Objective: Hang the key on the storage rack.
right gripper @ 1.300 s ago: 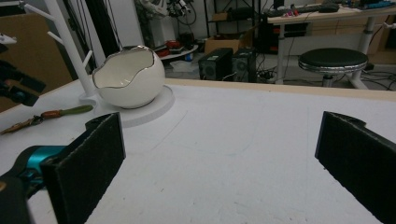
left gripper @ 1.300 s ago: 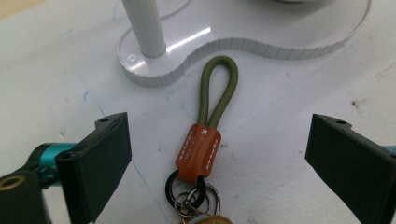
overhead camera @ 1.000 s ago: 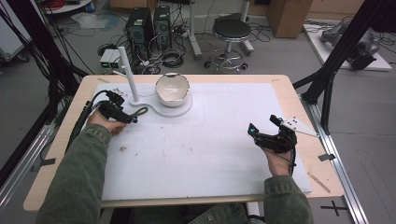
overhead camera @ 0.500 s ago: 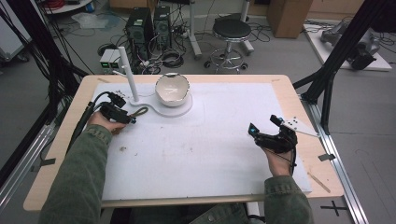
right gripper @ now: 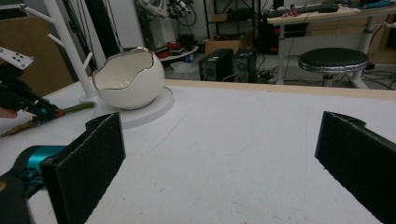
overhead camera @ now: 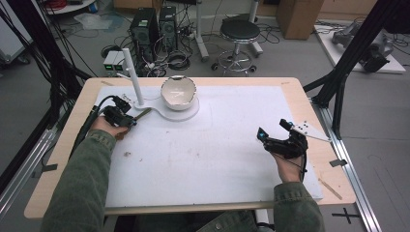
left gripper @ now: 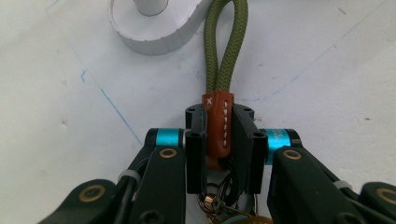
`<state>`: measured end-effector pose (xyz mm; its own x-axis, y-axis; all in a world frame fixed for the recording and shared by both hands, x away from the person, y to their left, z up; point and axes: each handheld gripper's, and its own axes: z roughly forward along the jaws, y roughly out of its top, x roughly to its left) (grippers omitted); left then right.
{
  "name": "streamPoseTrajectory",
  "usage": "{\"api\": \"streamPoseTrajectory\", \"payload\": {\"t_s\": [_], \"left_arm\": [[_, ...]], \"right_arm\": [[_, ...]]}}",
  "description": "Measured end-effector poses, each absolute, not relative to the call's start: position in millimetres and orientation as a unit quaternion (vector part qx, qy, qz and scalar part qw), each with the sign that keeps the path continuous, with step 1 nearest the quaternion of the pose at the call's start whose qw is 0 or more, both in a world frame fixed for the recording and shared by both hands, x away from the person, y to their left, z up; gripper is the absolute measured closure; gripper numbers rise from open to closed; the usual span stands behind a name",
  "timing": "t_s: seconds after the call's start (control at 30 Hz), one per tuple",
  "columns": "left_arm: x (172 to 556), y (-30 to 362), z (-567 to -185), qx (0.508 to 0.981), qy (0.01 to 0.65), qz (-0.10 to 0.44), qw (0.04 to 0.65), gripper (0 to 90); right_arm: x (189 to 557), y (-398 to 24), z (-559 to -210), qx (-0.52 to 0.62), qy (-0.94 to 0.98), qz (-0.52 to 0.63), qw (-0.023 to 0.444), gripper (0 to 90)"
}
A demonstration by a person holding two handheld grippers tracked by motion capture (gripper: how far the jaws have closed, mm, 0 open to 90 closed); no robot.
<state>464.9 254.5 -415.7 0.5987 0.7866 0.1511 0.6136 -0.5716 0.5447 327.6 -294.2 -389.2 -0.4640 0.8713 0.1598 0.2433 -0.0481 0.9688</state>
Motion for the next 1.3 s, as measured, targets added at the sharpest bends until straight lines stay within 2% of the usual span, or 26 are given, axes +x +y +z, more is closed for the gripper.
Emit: {"api": "streamPoseTrajectory", "payload": {"t_s": [0.9,1.3], "left_arm": [[439.0,283.8,-366.7,0.841,0.42,0.22,0.262,77.4],[432.6,302.8,-337.0,0.819,0.45,0.223,0.276,77.4]], "right_arm": [[326.5,-294.2,-388.7,0.44,0.632,0.575,0.276,0.6],[326.1,-296.2,-388.3,0.445,0.627,0.577,0.275,0.6]]}}
